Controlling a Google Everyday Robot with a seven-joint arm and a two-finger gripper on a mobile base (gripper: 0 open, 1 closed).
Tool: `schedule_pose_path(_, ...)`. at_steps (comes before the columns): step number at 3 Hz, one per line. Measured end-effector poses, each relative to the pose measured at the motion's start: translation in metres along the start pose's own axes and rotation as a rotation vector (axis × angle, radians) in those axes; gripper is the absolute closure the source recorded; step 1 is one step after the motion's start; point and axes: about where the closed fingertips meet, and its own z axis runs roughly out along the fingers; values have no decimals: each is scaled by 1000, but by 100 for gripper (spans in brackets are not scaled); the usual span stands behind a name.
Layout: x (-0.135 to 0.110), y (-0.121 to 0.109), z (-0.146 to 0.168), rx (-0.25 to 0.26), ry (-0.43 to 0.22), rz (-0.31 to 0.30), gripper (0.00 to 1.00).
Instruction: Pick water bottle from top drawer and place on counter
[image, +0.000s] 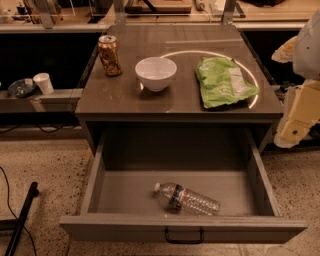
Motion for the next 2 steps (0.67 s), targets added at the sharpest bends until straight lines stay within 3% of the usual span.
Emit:
schedule_pose_path(1, 0, 0, 0, 0, 0, 0, 0)
schedule_pose_path(2, -13, -2, 25, -26, -24, 37, 0)
